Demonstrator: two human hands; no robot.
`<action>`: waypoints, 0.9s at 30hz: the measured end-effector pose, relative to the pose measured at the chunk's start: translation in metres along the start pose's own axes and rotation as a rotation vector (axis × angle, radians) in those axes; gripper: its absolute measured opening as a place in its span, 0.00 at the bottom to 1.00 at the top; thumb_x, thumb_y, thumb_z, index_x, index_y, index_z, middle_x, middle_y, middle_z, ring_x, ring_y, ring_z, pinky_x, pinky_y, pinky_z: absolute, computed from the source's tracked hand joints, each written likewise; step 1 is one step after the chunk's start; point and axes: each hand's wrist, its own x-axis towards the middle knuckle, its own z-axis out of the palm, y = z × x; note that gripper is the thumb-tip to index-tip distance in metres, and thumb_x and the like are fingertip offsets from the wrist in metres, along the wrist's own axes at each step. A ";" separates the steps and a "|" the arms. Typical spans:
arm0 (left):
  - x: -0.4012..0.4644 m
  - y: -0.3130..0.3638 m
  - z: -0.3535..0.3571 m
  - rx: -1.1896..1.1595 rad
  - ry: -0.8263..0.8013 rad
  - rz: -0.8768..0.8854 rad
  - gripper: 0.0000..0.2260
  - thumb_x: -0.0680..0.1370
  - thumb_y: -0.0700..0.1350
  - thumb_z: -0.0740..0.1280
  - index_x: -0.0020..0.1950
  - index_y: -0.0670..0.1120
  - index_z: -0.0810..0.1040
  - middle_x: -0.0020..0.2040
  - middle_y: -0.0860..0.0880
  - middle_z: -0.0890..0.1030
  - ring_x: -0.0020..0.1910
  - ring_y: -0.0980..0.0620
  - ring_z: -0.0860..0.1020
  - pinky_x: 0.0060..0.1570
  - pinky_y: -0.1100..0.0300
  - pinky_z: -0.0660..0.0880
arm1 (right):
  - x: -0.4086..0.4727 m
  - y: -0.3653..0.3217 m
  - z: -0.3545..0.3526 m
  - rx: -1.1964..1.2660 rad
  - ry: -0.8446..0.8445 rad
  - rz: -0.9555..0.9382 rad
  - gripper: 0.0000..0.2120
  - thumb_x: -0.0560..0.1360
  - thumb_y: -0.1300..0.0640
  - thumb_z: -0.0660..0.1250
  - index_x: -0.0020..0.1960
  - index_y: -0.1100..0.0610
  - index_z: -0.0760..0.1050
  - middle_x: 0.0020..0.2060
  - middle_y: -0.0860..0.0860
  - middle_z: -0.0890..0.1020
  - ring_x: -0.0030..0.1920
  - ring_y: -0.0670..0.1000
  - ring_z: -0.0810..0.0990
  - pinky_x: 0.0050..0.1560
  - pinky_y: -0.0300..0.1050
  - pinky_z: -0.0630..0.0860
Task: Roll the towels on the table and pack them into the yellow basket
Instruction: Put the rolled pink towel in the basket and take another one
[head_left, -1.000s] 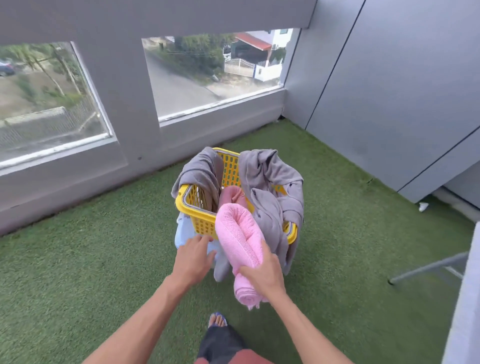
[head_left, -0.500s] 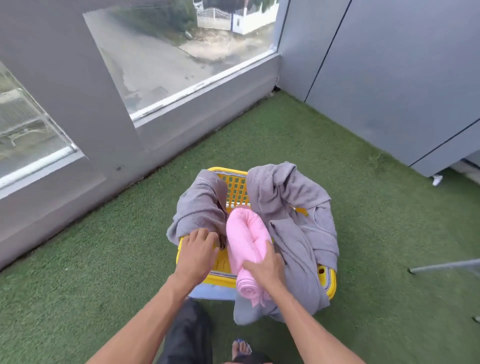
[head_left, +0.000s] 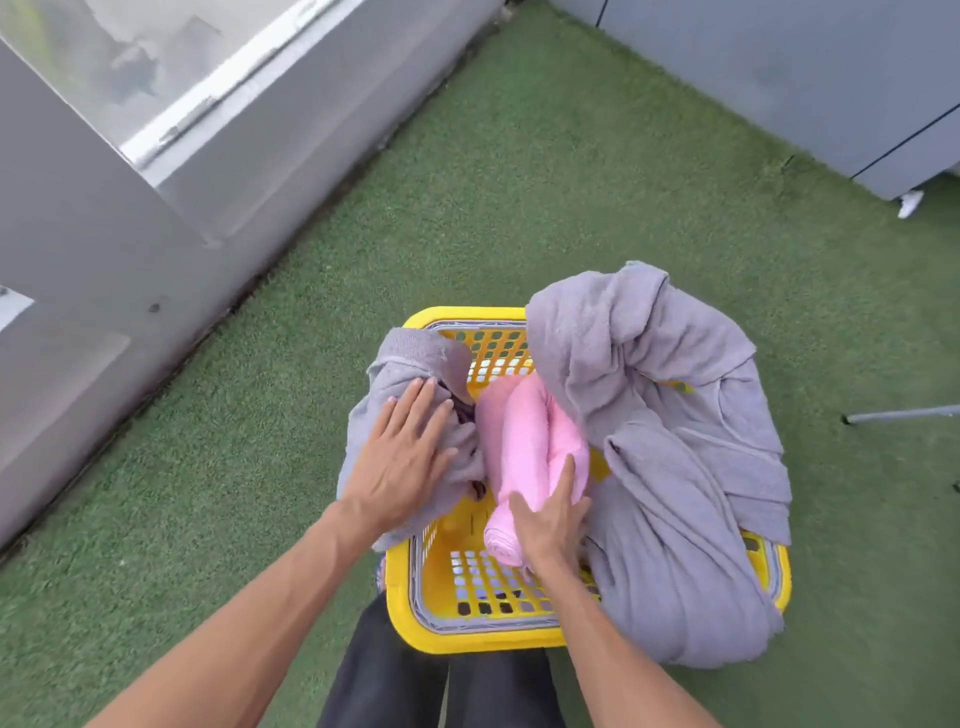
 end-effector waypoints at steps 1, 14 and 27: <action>0.001 -0.003 0.004 -0.004 0.018 0.002 0.25 0.80 0.56 0.55 0.72 0.43 0.68 0.77 0.41 0.60 0.77 0.43 0.57 0.73 0.48 0.54 | 0.008 0.005 0.013 -0.031 -0.031 0.029 0.48 0.67 0.40 0.70 0.76 0.40 0.42 0.62 0.62 0.65 0.57 0.66 0.72 0.56 0.57 0.73; 0.007 0.009 0.001 0.023 0.113 -0.033 0.24 0.80 0.53 0.59 0.74 0.45 0.66 0.77 0.41 0.58 0.76 0.42 0.57 0.72 0.44 0.59 | 0.039 -0.024 0.054 -0.101 -0.152 -0.653 0.36 0.74 0.58 0.67 0.77 0.46 0.55 0.74 0.56 0.61 0.74 0.56 0.60 0.72 0.54 0.63; 0.047 0.008 -0.032 -0.009 0.167 -0.107 0.21 0.74 0.56 0.55 0.46 0.44 0.81 0.60 0.40 0.75 0.58 0.40 0.70 0.47 0.45 0.75 | 0.057 -0.027 -0.007 -0.006 -0.303 -0.816 0.16 0.73 0.68 0.64 0.57 0.58 0.80 0.47 0.51 0.85 0.46 0.44 0.82 0.49 0.40 0.77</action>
